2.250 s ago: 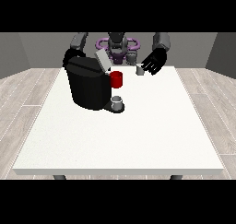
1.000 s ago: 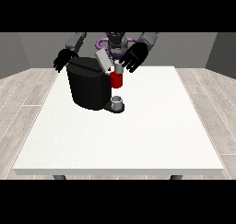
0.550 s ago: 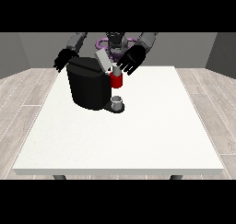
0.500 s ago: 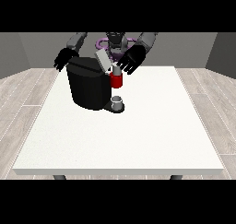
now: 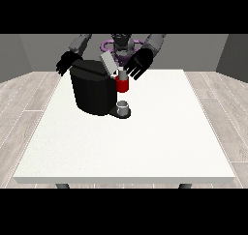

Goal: Insert the coffee pod into the coffee machine and close the lid

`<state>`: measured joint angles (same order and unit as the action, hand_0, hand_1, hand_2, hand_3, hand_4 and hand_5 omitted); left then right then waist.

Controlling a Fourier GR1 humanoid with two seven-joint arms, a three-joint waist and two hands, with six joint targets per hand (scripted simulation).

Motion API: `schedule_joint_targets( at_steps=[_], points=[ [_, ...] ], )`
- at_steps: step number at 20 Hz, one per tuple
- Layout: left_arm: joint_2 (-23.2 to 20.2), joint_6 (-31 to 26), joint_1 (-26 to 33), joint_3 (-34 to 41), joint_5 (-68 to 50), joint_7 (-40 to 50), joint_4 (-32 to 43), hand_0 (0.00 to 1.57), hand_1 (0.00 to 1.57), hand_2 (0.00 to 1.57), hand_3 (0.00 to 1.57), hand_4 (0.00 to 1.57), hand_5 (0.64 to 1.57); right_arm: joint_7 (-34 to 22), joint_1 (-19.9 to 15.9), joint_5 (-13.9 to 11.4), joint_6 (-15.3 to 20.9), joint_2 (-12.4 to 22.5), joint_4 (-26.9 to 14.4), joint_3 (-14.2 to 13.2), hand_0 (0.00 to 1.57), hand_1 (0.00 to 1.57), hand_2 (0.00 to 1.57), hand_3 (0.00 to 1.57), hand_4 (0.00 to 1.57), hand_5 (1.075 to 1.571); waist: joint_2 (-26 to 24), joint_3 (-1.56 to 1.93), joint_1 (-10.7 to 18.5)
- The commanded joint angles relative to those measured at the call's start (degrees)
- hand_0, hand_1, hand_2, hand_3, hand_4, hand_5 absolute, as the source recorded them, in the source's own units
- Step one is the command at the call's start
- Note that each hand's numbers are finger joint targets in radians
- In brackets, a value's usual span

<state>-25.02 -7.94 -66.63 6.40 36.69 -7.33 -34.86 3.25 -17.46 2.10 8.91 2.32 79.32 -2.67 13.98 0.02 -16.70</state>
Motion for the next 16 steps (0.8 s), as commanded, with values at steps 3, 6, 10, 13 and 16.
schedule_joint_targets(
  at_steps=[3, 6, 10, 13, 16],
  points=[
    [-1.32, 0.73, -2.29, 0.67, 0.66, 0.11, 0.01, 1.21, 1.21, 1.26, 1.19, 0.49, 1.571, 2.42, -1.96, 1.03, -1.39, 0.98, -0.63, -1.19, 0.00, 0.00, 0.00, 0.00, 0.44, 1.571, 3.90, 0.00, -0.53],
    [2.01, 1.31, -0.28, -0.31, 1.25, 1.95, 0.69, 1.25, 1.25, 1.28, 1.18, 0.48, 1.571, 1.01, 0.92, -0.71, 0.77, -1.50, 0.22, 1.23, 0.00, 0.00, 0.00, 0.00, 0.45, 1.571, 0.58, -0.01, -1.02],
    [0.94, 0.65, 0.94, 0.57, 0.60, -0.17, 0.73, 1.22, 1.22, 1.25, 1.15, 0.47, 1.571, -0.71, -0.74, 0.05, 0.16, 0.84, 0.10, -0.71, 0.00, 0.00, 0.00, 0.00, 0.42, 1.571, 1.67, -0.01, 0.24],
    [2.51, -0.40, -1.75, -0.66, 1.29, 1.52, -0.96, 1.20, 1.20, 1.23, 1.09, 0.46, 1.571, 2.35, -2.30, 0.02, 0.48, 0.52, -3.41, -1.65, 0.00, 0.00, 0.00, 0.00, 0.40, 1.571, 2.77, 0.02, 1.00],
    [-0.53, 0.43, 3.32, -0.18, 1.98, -2.39, 0.61, 1.15, 1.15, 1.18, 1.02, 0.45, 1.571, -0.67, 1.05, 1.13, -0.52, 0.27, 1.73, -0.50, 0.00, 0.00, 0.00, 0.00, 0.40, 1.571, 0.14, -0.02, -0.17]
  ],
)
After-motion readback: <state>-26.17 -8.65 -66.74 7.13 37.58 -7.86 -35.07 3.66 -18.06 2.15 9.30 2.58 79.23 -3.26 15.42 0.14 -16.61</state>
